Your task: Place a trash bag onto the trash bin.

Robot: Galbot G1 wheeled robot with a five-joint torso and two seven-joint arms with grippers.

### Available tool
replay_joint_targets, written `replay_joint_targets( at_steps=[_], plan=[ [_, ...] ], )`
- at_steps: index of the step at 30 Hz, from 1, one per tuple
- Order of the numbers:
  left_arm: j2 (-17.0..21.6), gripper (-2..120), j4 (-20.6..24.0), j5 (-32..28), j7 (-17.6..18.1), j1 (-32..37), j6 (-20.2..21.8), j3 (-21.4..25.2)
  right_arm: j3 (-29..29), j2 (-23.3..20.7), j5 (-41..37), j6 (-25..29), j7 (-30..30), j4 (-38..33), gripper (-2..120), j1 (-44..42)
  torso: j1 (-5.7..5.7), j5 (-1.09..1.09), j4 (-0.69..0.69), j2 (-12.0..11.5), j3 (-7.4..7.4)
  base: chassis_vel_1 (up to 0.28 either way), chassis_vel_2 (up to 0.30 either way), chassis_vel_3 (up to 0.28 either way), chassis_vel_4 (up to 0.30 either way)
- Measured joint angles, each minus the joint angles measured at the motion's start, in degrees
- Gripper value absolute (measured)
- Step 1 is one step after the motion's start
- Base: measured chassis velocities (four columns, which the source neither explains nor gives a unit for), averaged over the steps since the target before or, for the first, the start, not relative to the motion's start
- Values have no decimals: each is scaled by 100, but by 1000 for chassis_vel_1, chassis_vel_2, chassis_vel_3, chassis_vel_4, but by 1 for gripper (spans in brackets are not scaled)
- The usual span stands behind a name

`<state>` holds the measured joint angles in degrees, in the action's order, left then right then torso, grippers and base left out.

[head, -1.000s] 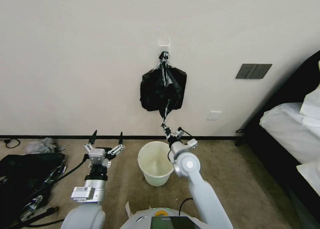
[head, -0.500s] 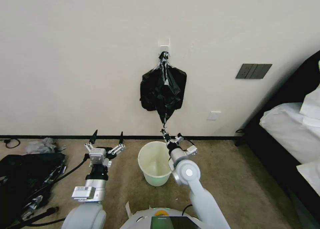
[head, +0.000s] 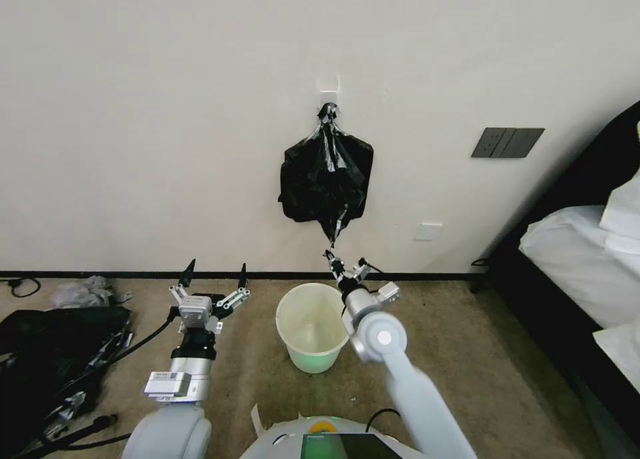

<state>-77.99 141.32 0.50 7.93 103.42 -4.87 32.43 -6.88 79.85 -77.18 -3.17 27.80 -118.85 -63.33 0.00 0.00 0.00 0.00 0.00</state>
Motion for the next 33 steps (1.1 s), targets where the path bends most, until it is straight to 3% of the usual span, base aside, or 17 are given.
replay_joint_targets(
  at_steps=[4, 7, 8, 9, 10, 11, 13, 14, 16, 18, 21, 22, 25, 26, 30, 33],
  plan=[
    [129, 100, -62, -124, 19, -134, 21, 54, 59, -42, -27, -30, 1, -113, 0, 129, 0, 0, 0, 0, 0, 0, 0, 0, 0],
    [655, 100, -242, -429, 62, -480, 152, 147, 179, -47, -14, -73, 1, -208, 0, 250, 0, -1, 1, 0, 0, 0, 0, 0, 0],
    [655, 100, -242, -429, 62, -480, 152, 147, 179, -47, -14, -73, 1, -208, 0, 250, 0, -1, 1, 0, 0, 0, 0, 0, 0],
    [845, 100, -290, -530, 71, -586, 194, 153, 199, -48, 0, -80, 1, -208, 0, 265, 0, -2, 2, 0, 0, 0, 0, 0, 0],
    [1556, 100, -491, -936, 96, -1042, 377, 116, 263, -54, 113, -96, 1, -172, 0, 279, 0, -2, 1, 0, 0, 0, 0, 0, 0],
    [1556, 100, -491, -936, 96, -1042, 377, 116, 263, -54, 113, -96, 1, -172, 0, 279, 0, -2, 1, 0, 0, 0, 0, 0, 0],
    [2331, 100, -829, -1426, 144, -1920, 620, -160, 381, -69, 399, -103, -23, -96, 0, 228, 0, -2, 1, 0, 0, 0, 0, 0, 0],
    [2331, 100, -829, -1426, 144, -1920, 620, -160, 381, -69, 399, -103, -23, -96, 0, 228, 0, -2, 1, 0, 0, 0, 0, 0, 0],
    [2786, 100, -1164, -1745, 187, -2926, 797, -580, 471, -70, 660, -104, -84, -24, 0, 189, 0, -2, -3, 0, 1, 0, 0, 0, 0],
    [2897, 100, -1275, -1847, 198, -3239, 869, -743, 490, -66, 730, -103, -97, -3, 0, 186, 1, -1, -2, 0, 1, 0, 0, 0, 0],
    [3177, 100, -1668, -2217, 254, -4494, 1161, -1625, 613, -48, 1105, -103, -189, 128, 0, 185, 1, -2, 0, 0, 1, 0, 0, 0, 0],
    [3177, 100, -1668, -2217, 254, -4494, 1161, -1625, 613, -48, 1105, -103, -189, 128, 0, 185, 1, -2, 0, 0, 1, 0, 0, 0, 0],
    [3215, 100, -1886, -2299, 266, -5434, 1381, -2437, 684, -41, 1366, -101, -282, 224, 0, 192, 1, -1, -2, 0, 1, 0, 0, 0, 0],
    [3215, 100, -1886, -2299, 266, -5434, 1381, -2437, 684, -41, 1366, -101, -282, 224, 0, 192, 1, -1, -2, 0, 1, 0, 0, 0, 0],
    [3146, 100, -2147, -2319, 367, -6418, 1752, -3357, 733, -27, 1438, -101, -335, 251, 0, 209, 1, -1, 1, 0, 1, 0, 0, 0, 0],
    [3029, 100, -2360, -2266, 434, -6877, 1994, -3685, 735, -13, 1444, -100, -345, 253, 0, 210, 1, 0, 1, -1, 1, 0, 0, 0, 0]
  ],
)
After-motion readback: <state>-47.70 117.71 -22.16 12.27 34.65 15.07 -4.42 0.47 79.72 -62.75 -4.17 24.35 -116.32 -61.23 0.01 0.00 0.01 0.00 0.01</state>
